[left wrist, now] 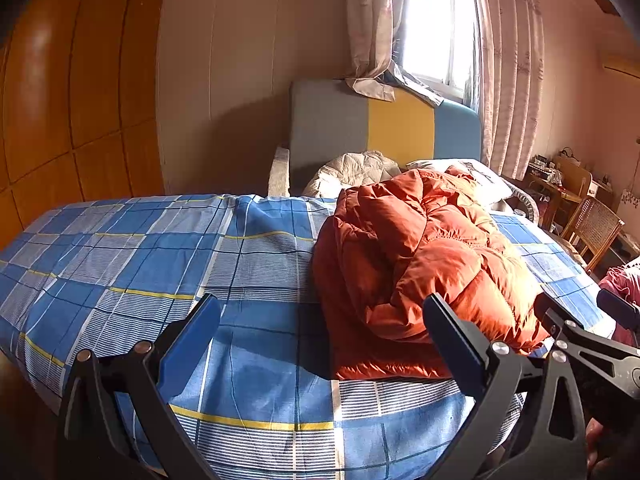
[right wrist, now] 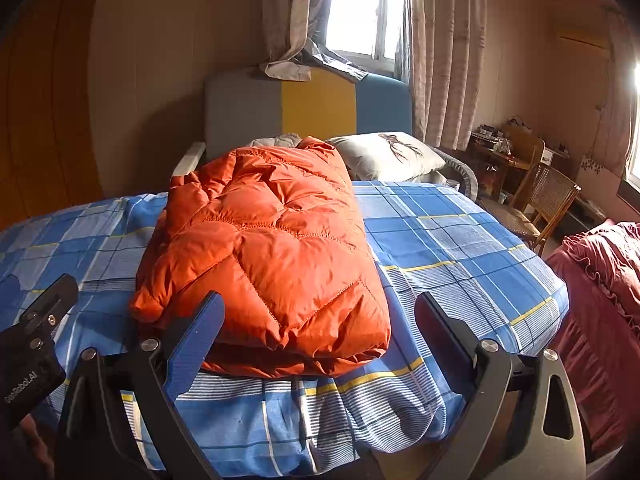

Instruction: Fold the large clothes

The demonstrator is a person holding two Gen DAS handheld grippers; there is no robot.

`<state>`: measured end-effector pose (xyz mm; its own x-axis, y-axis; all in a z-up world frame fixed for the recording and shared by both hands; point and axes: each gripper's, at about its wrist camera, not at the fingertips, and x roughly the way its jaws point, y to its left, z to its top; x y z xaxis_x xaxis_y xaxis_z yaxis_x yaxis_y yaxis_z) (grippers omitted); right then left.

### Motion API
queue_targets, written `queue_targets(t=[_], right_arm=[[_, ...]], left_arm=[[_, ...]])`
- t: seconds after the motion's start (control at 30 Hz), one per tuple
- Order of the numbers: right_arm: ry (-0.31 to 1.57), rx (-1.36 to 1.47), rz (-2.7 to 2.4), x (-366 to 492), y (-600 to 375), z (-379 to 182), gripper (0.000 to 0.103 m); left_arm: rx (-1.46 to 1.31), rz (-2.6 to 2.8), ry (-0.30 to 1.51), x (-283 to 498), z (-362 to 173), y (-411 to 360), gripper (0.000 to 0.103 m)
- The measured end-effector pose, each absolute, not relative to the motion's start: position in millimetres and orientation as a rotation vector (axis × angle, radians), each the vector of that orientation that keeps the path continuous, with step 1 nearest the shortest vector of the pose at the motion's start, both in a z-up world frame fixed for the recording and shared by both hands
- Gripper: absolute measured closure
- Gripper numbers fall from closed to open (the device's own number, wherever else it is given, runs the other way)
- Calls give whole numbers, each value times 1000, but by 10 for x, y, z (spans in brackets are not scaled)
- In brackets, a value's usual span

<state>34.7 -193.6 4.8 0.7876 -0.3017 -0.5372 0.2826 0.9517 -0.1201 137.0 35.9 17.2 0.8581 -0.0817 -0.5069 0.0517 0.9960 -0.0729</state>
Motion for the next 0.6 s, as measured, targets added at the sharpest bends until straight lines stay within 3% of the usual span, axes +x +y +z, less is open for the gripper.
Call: queue_targets(t=[0.6], right_arm=[[598, -45, -312, 355, -1946, 8, 8]], left_arm=[[-89, -48, 582, 1444, 78, 443, 2]])
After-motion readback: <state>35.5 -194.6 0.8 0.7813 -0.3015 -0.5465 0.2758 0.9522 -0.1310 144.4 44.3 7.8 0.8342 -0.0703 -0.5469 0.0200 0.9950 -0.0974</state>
